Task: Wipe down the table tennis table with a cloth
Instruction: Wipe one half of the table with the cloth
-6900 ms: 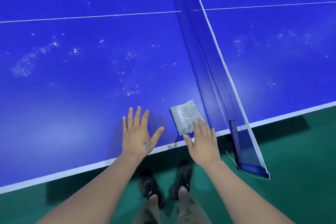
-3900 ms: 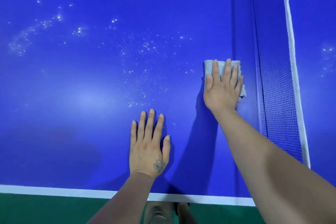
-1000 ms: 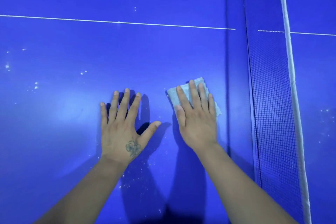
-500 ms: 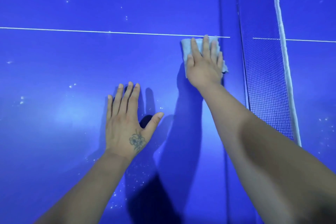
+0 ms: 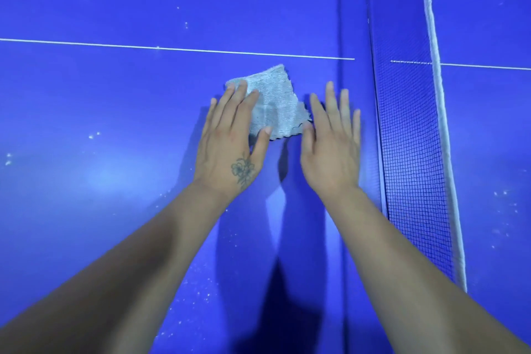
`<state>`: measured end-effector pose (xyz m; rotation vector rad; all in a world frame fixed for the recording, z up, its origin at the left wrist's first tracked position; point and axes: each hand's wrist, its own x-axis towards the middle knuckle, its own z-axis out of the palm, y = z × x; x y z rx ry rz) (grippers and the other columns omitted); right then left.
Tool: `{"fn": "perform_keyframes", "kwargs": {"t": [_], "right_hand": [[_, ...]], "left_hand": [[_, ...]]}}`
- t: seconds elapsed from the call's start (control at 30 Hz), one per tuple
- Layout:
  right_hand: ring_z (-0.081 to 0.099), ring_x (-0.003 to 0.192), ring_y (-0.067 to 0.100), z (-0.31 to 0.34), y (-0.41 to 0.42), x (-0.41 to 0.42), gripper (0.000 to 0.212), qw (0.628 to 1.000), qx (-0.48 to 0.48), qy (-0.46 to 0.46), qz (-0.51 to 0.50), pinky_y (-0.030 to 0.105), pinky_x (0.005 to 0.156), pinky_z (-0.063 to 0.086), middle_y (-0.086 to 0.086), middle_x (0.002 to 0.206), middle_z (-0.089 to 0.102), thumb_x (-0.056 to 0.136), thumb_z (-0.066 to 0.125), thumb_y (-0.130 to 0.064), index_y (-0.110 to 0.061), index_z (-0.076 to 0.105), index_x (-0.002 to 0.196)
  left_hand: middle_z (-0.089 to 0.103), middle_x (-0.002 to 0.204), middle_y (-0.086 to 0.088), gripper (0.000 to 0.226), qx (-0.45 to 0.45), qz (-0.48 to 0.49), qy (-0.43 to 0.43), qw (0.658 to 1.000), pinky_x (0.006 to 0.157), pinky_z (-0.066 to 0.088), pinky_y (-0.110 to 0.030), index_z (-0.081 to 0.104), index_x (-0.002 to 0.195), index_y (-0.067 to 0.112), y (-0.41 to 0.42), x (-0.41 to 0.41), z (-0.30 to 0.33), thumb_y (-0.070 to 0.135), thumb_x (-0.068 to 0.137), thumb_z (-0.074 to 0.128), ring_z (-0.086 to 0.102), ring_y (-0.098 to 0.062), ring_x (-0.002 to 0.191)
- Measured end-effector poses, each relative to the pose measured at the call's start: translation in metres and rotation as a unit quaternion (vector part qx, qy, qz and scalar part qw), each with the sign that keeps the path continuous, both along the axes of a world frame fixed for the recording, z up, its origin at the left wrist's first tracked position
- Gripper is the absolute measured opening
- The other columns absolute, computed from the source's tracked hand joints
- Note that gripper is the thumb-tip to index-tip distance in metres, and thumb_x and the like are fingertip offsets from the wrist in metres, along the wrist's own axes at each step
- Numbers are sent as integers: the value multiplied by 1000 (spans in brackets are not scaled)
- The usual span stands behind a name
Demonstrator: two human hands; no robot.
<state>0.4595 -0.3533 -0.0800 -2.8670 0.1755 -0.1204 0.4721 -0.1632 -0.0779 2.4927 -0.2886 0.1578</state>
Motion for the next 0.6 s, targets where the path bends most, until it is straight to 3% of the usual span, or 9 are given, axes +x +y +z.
{"fn": "perform_keyframes", "kwargs": {"t": [0.2,0.43,0.6], "right_hand": [[1,166,20,-24,-38,-24,63,998,-40,38,-27,49,134,7,0,179,8,111,19,-38,-14,23,169],[6,165,17,-27,-35,-24,64,998,-41,17,-44,47,134,9,0,178,16,106,32,-33,-12,28,167],[9,165,18,-27,-36,-23,65,997,-56,11,-44,47,134,10,0,177,19,104,34,-33,-12,32,166]], "left_hand": [[25,177,-8,65,49,-29,42,998,134,15,-50,39,164,11,-40,31,-12,37,105,50,16,-25,166],[11,180,-7,80,142,35,70,987,135,1,-46,17,171,8,-59,40,-28,56,107,27,3,-24,167],[23,175,-14,88,181,44,84,979,133,11,-51,28,166,4,-76,76,-15,48,90,24,15,-32,165]]}}
